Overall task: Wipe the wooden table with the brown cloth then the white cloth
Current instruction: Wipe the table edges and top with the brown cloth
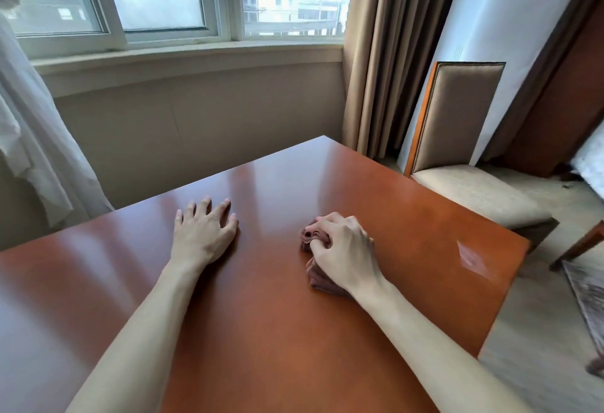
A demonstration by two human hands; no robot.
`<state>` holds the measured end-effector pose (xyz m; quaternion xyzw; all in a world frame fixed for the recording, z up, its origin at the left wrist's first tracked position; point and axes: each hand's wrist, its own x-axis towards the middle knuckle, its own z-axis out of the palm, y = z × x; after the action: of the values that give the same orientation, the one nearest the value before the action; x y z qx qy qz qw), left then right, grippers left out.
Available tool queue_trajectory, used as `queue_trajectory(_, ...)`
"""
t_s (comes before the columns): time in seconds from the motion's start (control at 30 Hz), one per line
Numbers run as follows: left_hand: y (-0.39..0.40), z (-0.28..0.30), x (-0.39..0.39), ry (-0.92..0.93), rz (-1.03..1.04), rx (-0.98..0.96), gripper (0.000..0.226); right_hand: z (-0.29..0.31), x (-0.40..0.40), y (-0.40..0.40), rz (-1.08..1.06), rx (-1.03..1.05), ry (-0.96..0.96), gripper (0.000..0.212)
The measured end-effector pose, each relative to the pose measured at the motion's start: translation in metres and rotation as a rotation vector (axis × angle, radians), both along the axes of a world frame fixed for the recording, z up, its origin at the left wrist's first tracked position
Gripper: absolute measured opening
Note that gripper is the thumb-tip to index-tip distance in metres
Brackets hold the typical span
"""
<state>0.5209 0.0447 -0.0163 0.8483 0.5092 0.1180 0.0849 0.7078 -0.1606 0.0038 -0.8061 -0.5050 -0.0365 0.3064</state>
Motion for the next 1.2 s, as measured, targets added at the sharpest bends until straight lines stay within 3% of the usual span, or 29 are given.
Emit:
queue_trajectory(0.2,-0.004,0.001,-0.001,-0.001,-0.011,0.002,0.054,0.001,-0.007,0.001,0.087,0.007,0.022,0.027)
queue_trajectory(0.43,-0.002,-0.005,0.002,-0.012,-0.004,0.020,0.056,0.006,0.074,0.143,-0.164,-0.004,-0.004,0.012)
queue_trajectory(0.57,0.004,-0.008,0.008,-0.010,0.004,0.037,0.064,0.007,0.069,0.239,-0.241,0.020,0.017,0.017)
queue_trajectory(0.63,0.006,-0.008,0.010,-0.006,0.002,0.038,0.066,0.006,0.036,0.281,-0.182,0.008,0.038,0.022)
queue_trajectory(0.73,0.004,-0.010,0.007,-0.023,-0.004,0.059,0.065,0.005,-0.028,0.313,0.096,-0.024,0.007,0.022)
queue_trajectory(0.8,0.005,-0.008,0.004,-0.015,0.002,0.058,0.064,0.005,-0.042,0.312,0.248,-0.029,0.002,0.020)
queue_trajectory(0.87,0.006,-0.007,0.004,0.008,-0.003,0.050,0.063,0.007,-0.019,0.305,0.263,-0.012,0.035,0.020)
queue_trajectory(1.03,0.003,-0.003,0.003,0.000,-0.006,0.004,0.054,0.009,0.086,0.256,-0.029,-0.016,0.078,0.016)
queue_trajectory(1.2,0.008,0.003,0.009,0.194,-0.030,-0.020,0.054,0.009,0.139,0.148,-0.196,-0.029,0.065,0.018)
